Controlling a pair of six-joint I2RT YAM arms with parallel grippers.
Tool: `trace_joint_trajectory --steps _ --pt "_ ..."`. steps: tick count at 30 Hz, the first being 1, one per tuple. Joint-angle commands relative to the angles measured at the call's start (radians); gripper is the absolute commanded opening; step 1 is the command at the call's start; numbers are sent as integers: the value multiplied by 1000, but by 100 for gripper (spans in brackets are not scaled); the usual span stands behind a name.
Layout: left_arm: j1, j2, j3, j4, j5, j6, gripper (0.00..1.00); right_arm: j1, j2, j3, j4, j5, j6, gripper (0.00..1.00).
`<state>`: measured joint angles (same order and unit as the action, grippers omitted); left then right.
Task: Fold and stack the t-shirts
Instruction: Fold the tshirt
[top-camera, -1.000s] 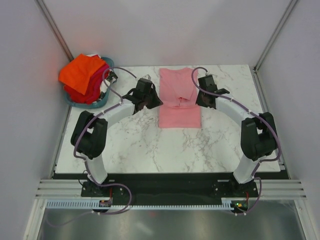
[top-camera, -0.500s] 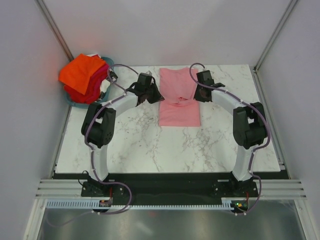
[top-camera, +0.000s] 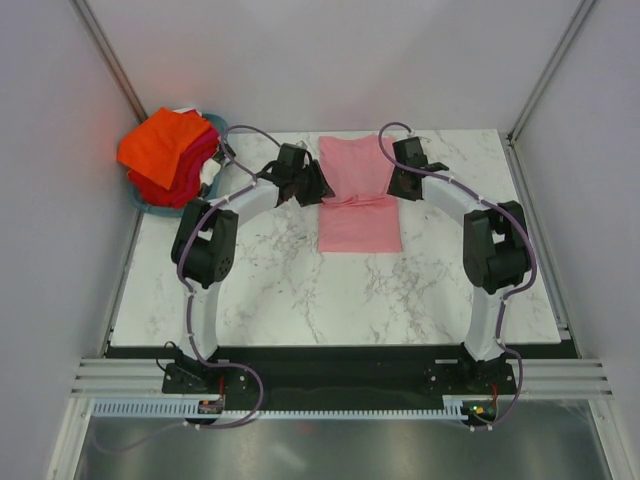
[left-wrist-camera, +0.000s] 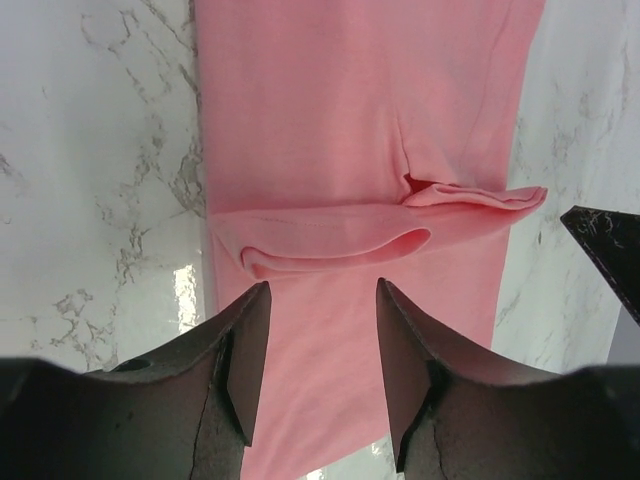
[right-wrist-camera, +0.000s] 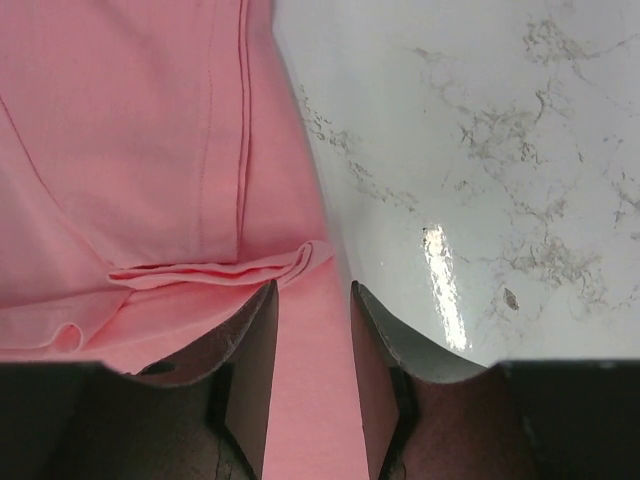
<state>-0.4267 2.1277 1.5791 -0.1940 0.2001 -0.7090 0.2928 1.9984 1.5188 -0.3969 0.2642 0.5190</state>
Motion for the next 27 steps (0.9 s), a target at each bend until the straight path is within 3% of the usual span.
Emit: trace_joint_trajectory --steps 1,12,17,27 --pt "2 -66 -11 -25 -19 60 54 -4 -62 -23 15 -6 -5 40" --pt "-33 -380 -438 94 -15 43 53 -3 -375 -436 136 -169 38 39" --pt "-55 -428 -594 165 9 19 53 -3 -432 -598 197 -224 53 39" --pt "-66 -377 -650 251 41 9 50 -1 -363 -663 274 -293 59 38"
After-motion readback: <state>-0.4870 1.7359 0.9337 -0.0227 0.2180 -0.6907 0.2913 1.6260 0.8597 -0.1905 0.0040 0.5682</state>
